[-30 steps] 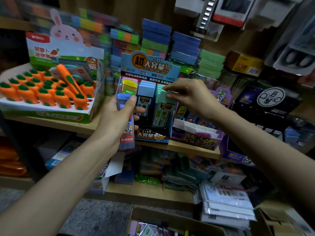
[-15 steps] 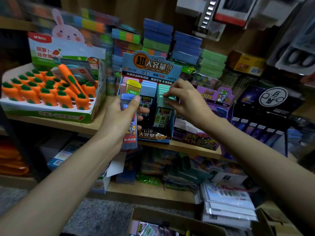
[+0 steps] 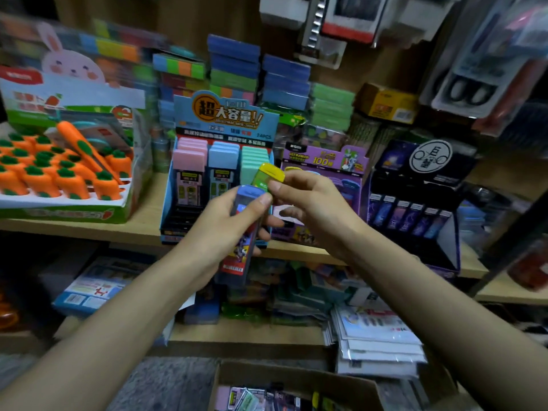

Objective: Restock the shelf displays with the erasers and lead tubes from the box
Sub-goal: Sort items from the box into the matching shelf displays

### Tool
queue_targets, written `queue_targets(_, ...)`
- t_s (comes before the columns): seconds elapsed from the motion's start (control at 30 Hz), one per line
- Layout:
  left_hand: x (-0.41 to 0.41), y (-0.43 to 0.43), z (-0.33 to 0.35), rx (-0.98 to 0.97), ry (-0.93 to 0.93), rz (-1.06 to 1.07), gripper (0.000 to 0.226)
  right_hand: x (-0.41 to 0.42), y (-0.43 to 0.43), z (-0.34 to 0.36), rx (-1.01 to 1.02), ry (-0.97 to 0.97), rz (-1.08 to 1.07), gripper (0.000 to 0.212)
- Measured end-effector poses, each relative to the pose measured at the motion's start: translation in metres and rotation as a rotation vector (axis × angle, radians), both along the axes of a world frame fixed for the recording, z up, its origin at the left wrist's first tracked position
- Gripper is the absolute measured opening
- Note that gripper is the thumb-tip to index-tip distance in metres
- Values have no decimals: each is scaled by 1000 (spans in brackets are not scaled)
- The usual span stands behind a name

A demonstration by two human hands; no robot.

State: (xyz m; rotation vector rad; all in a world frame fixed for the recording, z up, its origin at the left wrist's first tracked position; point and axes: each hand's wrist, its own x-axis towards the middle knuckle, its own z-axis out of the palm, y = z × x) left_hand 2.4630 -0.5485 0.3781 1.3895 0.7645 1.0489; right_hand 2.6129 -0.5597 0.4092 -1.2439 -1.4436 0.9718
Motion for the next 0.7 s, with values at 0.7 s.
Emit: queue_targets(0.7, 39, 25, 12, -61, -150, 166, 10, 64, 42, 32, 432, -481, -357, 19)
